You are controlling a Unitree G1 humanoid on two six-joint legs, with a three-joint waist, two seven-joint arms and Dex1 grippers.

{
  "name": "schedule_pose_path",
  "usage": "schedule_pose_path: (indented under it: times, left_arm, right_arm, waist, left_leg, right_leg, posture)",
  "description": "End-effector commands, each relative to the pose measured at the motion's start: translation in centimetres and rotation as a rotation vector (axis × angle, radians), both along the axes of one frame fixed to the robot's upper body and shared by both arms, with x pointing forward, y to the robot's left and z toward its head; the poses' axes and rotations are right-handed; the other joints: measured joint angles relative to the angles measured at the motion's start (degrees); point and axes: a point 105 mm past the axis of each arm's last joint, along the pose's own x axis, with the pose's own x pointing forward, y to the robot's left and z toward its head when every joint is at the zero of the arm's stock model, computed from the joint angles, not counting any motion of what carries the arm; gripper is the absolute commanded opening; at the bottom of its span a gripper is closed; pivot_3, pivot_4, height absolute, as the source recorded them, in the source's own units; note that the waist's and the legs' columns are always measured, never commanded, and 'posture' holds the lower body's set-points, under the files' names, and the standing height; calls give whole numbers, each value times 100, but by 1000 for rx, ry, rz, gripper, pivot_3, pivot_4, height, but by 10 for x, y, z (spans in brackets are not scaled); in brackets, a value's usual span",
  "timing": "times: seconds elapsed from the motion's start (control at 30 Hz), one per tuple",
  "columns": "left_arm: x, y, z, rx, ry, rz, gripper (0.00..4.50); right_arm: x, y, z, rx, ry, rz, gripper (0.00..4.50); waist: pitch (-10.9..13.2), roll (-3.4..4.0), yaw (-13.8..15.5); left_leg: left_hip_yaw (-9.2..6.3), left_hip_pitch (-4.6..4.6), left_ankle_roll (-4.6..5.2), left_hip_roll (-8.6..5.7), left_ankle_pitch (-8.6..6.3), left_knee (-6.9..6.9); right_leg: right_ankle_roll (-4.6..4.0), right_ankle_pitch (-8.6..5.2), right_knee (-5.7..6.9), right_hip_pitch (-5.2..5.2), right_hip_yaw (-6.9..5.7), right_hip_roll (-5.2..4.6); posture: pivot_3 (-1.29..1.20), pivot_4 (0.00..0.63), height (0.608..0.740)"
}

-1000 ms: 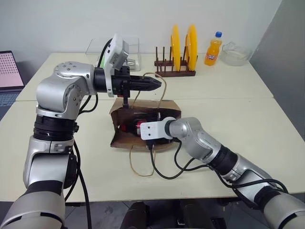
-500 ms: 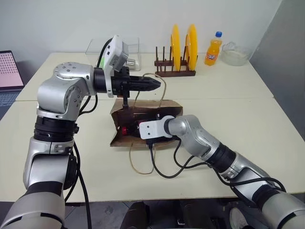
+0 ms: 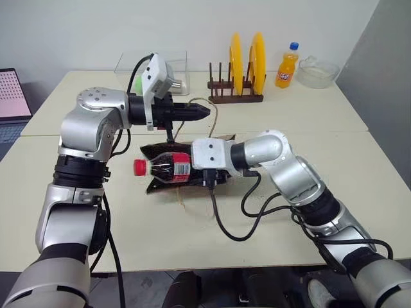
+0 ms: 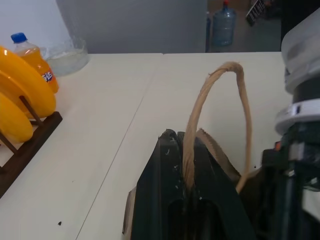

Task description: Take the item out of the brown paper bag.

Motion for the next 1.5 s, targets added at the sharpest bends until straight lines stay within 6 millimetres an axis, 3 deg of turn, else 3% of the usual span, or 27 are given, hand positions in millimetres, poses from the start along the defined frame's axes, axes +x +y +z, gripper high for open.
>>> schedule_pose_path:
  times: [0.03,0.23,0.47,0.53,0.6,0.67,0.83,0.9,1.03,1.1,1.27,1.47,1.5]
  left_arm:
    - [0,-2,15,-3,-71,1,0]
    - [4,-4,13,-3,-71,7,0]
    - [6,-5,11,0,-69,11,0]
    - [6,-5,11,0,-69,9,0]
    - [6,-5,11,-2,-69,7,0]
    - [5,-5,10,-3,-69,5,0]
    - [4,-3,9,-2,-69,4,0]
    - [3,-3,9,-1,-70,4,0]
    - [3,-4,9,0,-72,1,0]
    - [3,-4,9,0,-73,-2,0]
    - [2,-4,10,-2,-77,-2,0]
    - [1,-3,9,-4,-80,1,0]
    - [1,-3,9,-4,-81,2,0]
  right_arm:
    - [-18,-2,34,146,-49,106,3051]
    - [-28,-16,63,299,6,137,3051]
    - [-23,-47,107,494,53,54,3051]
    - [-13,-64,117,523,37,-21,3051]
    - [7,-96,122,531,-11,-170,3051]
    - [18,-116,122,526,-36,-262,3051]
    - [50,-192,95,389,-88,-610,3051]
    - [59,-214,71,277,-83,-715,3051]
    - [78,-255,4,5,-24,-894,3050]
    - [85,-269,-15,-67,5,-946,3050]
    - [95,-285,-40,-199,66,-984,3050]
    - [100,-296,-53,-302,114,-983,3050]
    - [101,-298,-52,-300,119,-985,3400]
  waist:
    - [0,0,1]
    - [0,0,4]
    - [0,0,9]
    - [0,0,11]
    - [0,0,12]
    - [1,-1,31]
    - [2,-2,45]
    - [3,0,40]
    - [3,0,-7]
    - [5,4,-18]
    - [16,21,-18]
    - [17,22,-2]
    - [17,21,3]
  left_leg:
    - [-1,-1,0,0,0,0]
    - [-1,-1,0,0,0,0]
    - [-1,-2,0,0,0,0]
    - [-1,-2,0,0,0,-1]
    - [0,-3,1,0,-1,-1]
    - [3,-5,2,-2,-1,-1]
    - [7,-9,5,-5,-3,-2]
    - [14,-10,5,-4,-3,-4]
    - [24,-5,6,2,-3,-5]
    - [32,-1,6,3,-3,-5]
    - [40,-1,5,4,-2,-4]
    - [41,-4,4,5,-1,-4]
    - [42,-4,4,5,-1,-4]
  right_leg:
    - [0,0,0,0,0,0]
    - [0,0,1,0,-1,0]
    - [-1,0,0,0,-1,-2]
    - [-1,0,0,0,0,-2]
    - [0,0,0,-1,0,-2]
    - [0,0,-3,1,0,-4]
    - [1,0,-7,2,0,-7]
    - [1,0,-7,0,4,-7]
    - [3,-1,-5,0,7,-5]
    - [17,-10,-3,-1,13,-3]
    - [26,-15,-1,-3,20,-2]
    - [2,-1,-3,-3,16,-2]
    - [2,-1,-3,-3,16,-3]
  posture:
    - [0,150,740]
    - [0,150,740]
    - [0,150,740]
    - [0,150,740]
    - [0,150,740]
    - [0,150,740]
    - [0,150,740]
    - [0,150,740]
    - [0,150,740]
    - [0,150,740]
    - [0,150,740]
    - [0,150,740]
    - [0,150,740]
